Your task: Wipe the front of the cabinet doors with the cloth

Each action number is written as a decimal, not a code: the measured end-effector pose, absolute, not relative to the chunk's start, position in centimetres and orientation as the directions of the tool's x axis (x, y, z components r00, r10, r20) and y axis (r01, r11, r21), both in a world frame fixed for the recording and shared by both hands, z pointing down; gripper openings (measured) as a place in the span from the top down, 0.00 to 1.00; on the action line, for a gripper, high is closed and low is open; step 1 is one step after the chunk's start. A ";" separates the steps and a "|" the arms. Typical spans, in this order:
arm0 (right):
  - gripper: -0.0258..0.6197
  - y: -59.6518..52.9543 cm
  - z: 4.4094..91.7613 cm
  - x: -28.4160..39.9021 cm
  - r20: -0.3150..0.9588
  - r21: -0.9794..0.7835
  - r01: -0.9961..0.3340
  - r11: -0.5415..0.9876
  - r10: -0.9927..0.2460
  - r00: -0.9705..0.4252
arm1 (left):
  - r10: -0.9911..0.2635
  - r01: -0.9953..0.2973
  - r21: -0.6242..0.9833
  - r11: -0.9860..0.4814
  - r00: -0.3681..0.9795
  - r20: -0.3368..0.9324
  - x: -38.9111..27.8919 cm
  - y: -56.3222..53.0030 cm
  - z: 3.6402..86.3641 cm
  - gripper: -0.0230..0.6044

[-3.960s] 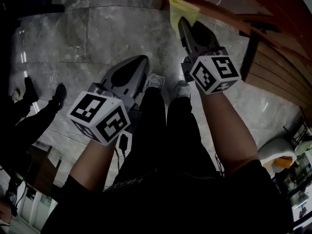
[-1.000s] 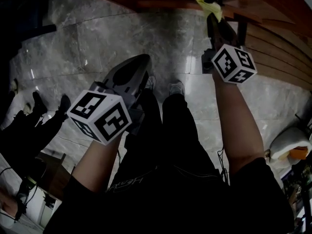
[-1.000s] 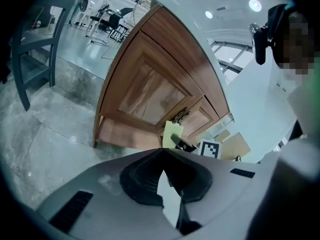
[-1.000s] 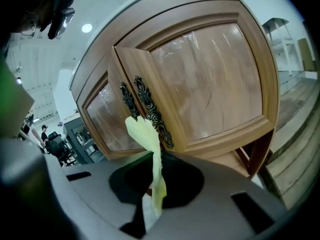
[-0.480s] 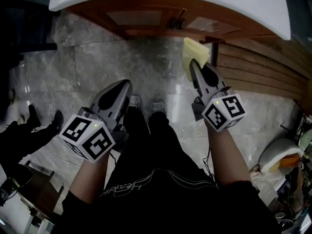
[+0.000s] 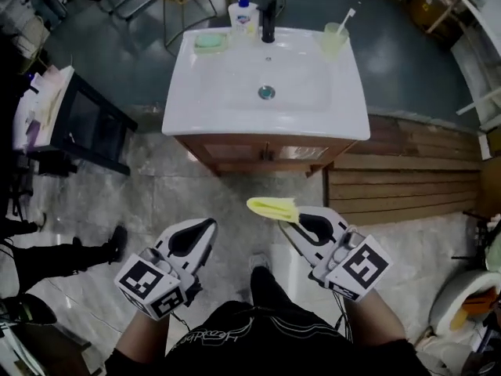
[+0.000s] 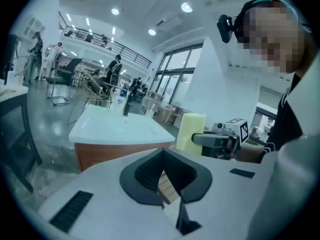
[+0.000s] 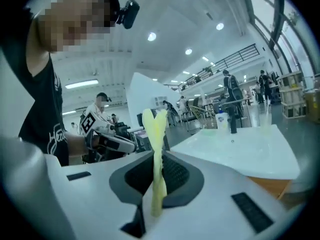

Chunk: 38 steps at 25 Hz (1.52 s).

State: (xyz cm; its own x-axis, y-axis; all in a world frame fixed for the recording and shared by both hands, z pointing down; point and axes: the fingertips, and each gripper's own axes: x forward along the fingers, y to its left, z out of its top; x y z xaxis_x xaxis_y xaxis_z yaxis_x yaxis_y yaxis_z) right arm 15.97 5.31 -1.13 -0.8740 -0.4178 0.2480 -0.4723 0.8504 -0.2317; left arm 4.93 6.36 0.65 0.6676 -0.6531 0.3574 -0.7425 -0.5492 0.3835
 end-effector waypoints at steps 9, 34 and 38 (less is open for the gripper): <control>0.90 15.4 -9.5 16.8 0.196 -0.268 -0.510 0.817 -0.472 -0.860 | -0.648 -0.682 0.239 -0.691 0.731 0.214 6.5 15.1 -11.5 0.95; 0.90 43.3 -19.6 13.5 0.043 -0.256 -0.597 0.760 -0.608 -0.793 | -0.548 -0.550 0.206 -0.810 0.833 0.068 4.5 41.7 -20.8 0.95; 0.90 44.1 -19.7 14.4 0.042 -0.253 -0.594 0.764 -0.605 -0.795 | -0.550 -0.551 0.205 -0.809 0.833 0.067 5.4 42.1 -21.1 0.95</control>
